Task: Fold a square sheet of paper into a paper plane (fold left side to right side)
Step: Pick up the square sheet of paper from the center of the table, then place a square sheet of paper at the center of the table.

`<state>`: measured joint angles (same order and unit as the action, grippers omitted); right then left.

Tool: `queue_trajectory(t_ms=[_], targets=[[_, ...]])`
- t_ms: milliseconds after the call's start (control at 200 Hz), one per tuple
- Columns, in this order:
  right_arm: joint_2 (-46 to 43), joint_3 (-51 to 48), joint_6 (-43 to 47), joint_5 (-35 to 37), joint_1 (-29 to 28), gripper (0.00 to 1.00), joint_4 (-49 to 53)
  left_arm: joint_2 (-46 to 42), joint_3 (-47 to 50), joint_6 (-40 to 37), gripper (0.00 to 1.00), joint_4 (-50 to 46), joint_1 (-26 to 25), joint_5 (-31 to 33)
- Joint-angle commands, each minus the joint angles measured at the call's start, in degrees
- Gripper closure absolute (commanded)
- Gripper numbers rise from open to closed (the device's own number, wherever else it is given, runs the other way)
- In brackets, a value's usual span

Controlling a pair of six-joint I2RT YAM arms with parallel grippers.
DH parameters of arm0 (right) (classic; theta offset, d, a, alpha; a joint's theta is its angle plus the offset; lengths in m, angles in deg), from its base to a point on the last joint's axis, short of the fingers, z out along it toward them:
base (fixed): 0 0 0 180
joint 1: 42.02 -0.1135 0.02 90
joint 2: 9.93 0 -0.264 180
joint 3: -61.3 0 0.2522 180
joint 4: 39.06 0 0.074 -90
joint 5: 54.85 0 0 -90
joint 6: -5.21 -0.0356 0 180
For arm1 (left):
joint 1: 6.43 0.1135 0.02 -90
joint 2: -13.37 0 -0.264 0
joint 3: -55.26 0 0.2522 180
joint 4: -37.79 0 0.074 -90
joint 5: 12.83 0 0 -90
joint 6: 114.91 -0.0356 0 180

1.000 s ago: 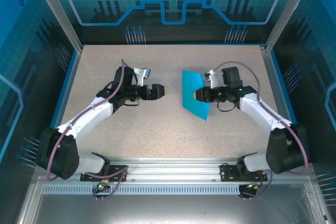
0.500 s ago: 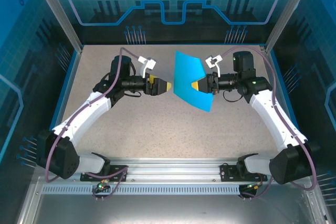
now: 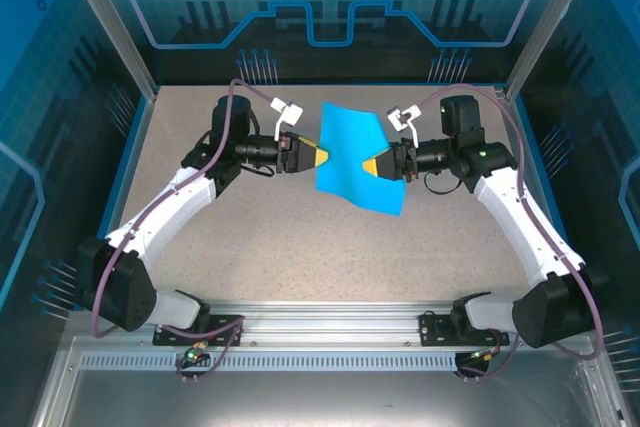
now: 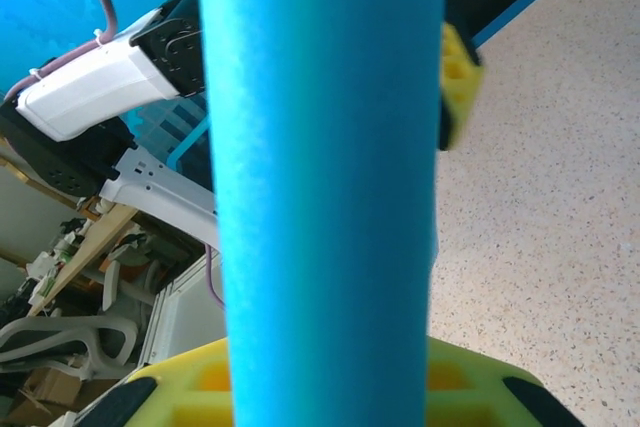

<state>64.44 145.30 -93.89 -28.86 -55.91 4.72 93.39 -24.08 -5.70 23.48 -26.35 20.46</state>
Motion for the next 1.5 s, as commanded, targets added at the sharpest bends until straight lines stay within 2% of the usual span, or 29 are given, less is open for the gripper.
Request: queue_trajectory(t_ms=[0,60,95,165,245,370,450,570,620,825,935,1126,1231,1396,1496], targets=[[1.13,-0.18,0.33,2.21,-0.12,0.76,1.24,0.65,-1.04,-1.03,0.78,-1.49,0.06,-2.24],[1.13,-0.74,0.27,4.34,0.25,0.73,1.4,0.64,-0.58,-2.29,0.85,-4.01,0.06,-1.64],[1.18,-1.21,0.16,6.22,0.52,0.66,1.57,0.73,-0.06,-2.65,0.88,-4.91,0.06,-1.13],[1.33,-2.49,-0.21,9.85,1.42,0.59,1.81,0.81,1.43,-2.68,0.92,-6.02,0.09,-0.08],[2.04,-3.36,-0.64,14.63,2.2,0.42,3.29,1.09,3.56,-2.54,0.94,-6.73,0.1,1.73],[4.29,-4.05,-1.39,27.89,2.59,0.15,7.05,2.63,7.0,-1.32,0.98,-7.83,0.06,5.88],[6.2,-4.55,-3.25,35.72,3.16,0.06,8.81,4.39,9.18,-0.61,0.99,-8.41,0.07,8.33],[10.1,-4.74,-5.49,46.3,3.05,0.01,11.4,8.17,11.47,-1.22,0.99,-10.91,0.07,13.23],[11.53,-5.14,-6.54,48.72,2.89,0.01,11.39,10.35,11.79,-1.95,0.99,-11.91,0.09,14.72],[13.14,-9.23,-10.23,50.86,2.06,0.01,7.48,16.88,11.7,-3.3,0.99,-14.51,0.13,20.16],[12.37,-11.69,-11.8,48.82,2.11,0.01,4.18,17.98,10.98,-3.95,0.99,-16.11,0.07,21.35],[14.05,-12.37,-14.52,41.62,0.72,0.21,-1.37,18.66,10.22,-4.42,0.98,-17.19,0.15,22.07],[16.71,-11.73,-16.01,40.94,-1.26,0.3,-2.99,18.76,10.13,-4.44,0.97,-17.46,0.13,22.17],[22.71,-9.62,-17.51,39.9,-4.21,0.52,-4.53,18.9,9.75,-4.35,0.96,-17.85,0.08,22.13],[26.43,-8.05,-17.78,40.81,-5.38,0.6,-4.75,18.92,9.6,-4.25,0.96,-17.98,0.06,21.99]])
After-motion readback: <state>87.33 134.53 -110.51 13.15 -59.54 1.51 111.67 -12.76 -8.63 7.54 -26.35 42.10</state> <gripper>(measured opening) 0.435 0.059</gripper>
